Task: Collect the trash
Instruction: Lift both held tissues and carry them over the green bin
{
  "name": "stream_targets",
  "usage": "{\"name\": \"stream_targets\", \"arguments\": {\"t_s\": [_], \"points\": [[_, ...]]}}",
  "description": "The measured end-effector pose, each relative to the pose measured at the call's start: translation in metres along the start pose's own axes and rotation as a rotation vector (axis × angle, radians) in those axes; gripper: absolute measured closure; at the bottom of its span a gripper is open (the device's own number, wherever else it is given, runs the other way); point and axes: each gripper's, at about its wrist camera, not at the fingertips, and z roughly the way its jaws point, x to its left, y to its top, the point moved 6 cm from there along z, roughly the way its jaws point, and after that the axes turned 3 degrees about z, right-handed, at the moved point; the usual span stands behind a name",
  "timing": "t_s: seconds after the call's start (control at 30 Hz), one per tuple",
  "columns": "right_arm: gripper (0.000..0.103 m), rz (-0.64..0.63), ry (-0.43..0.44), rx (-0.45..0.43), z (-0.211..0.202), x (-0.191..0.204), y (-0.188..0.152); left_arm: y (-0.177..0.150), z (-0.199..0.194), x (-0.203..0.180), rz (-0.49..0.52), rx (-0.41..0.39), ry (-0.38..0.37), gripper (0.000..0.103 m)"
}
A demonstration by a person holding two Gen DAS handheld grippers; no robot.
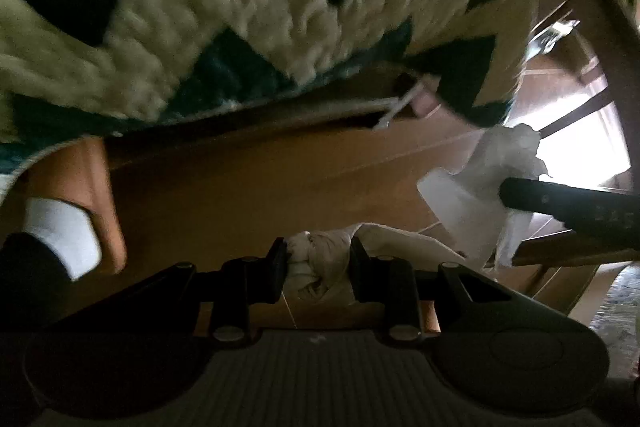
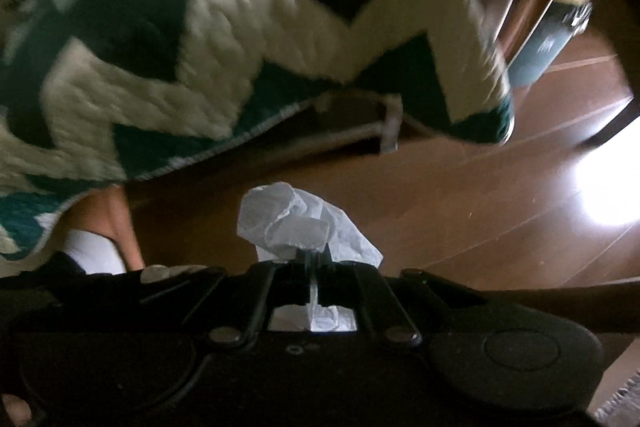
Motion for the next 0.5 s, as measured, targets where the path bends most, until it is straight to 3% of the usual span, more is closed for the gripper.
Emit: {"name": "stream_targets", "arguments": {"t_s": [0.2,0.5], "points": [[0.101,-0.016,0.034,-0.128,-0.072,0.001,-0.006,-0.003,-0.08,-0.015,0.009,-0.118,-0.017,0.072],[0.101,-0.084,0.047,-0.378,-0.218,-0.006,-0.01,0.015,-0.186,-0.082,0.08,-0.334,-0.083,0.072]]}}
